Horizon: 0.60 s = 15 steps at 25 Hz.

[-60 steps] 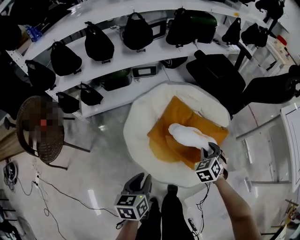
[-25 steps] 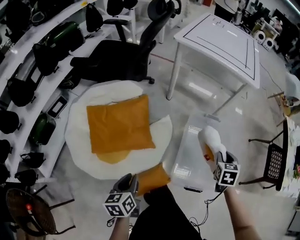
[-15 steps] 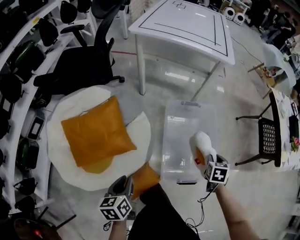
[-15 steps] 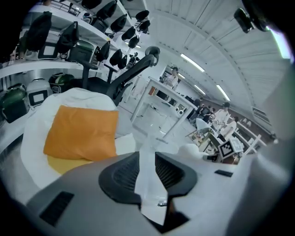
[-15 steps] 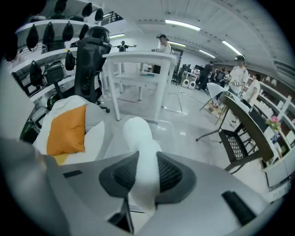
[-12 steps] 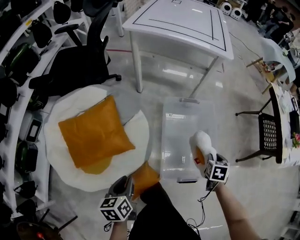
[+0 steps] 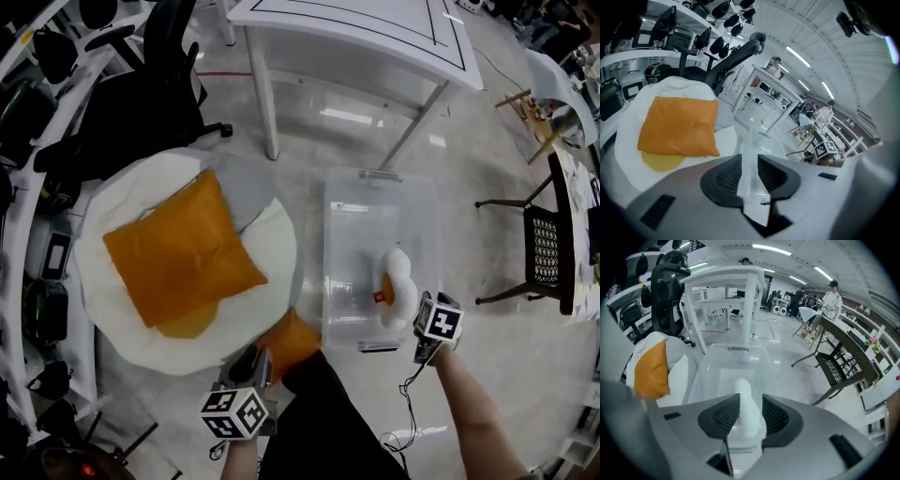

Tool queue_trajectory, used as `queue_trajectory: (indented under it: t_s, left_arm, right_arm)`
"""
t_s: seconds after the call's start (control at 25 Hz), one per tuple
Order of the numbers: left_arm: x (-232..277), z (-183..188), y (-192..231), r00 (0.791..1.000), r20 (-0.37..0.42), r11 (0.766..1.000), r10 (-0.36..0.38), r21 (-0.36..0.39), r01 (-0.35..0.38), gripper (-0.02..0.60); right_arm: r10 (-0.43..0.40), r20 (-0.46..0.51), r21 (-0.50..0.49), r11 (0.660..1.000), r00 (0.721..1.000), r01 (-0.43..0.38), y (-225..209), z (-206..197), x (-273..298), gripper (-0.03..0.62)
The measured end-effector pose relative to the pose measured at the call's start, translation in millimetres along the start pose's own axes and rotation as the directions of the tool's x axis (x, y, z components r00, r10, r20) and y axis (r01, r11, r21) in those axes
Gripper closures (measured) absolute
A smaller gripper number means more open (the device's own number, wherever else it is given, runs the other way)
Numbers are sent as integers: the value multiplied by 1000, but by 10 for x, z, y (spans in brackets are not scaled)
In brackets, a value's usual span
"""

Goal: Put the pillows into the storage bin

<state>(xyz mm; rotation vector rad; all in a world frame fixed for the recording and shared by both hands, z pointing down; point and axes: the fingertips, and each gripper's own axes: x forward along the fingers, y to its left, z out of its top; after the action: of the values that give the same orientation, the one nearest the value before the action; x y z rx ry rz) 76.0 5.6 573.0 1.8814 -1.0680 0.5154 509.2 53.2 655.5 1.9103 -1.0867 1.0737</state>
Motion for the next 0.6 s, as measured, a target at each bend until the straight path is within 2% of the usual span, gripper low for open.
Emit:
queue_trajectory:
  t_s: [0.16, 0.24, 0.36, 0.48, 0.56, 0.6]
  left_arm:
    - [8, -25, 141, 1000, 3, 999, 22, -25, -22, 479]
    - [16, -2, 273, 999, 6, 999, 32, -37, -32, 479]
    - [-41, -51, 483, 997, 20, 993, 78, -88, -76, 479]
    - [-130, -120, 724, 993, 38, 985, 115, -137, -109, 479]
    - [-225, -179, 879, 988, 51, 975, 147, -175, -136, 479]
    - [-284, -234, 947, 984, 58, 967, 170, -200, -155, 479]
  right_arm:
    - [6, -25, -15, 1000, 1000, -6, 61, -17, 5, 446]
    - [28, -16, -25, 999, 999, -28, 228, 10, -1, 447]
    - [114, -18, -148, 982, 993, -116, 709, 48, 57, 447]
    - [216, -28, -324, 922, 976, -213, 1374, 14, 37, 447]
    - [298, -46, -449, 847, 954, -286, 1897, -24, -7, 447]
    - [343, -65, -515, 793, 937, -326, 2165, -64, -25, 447]
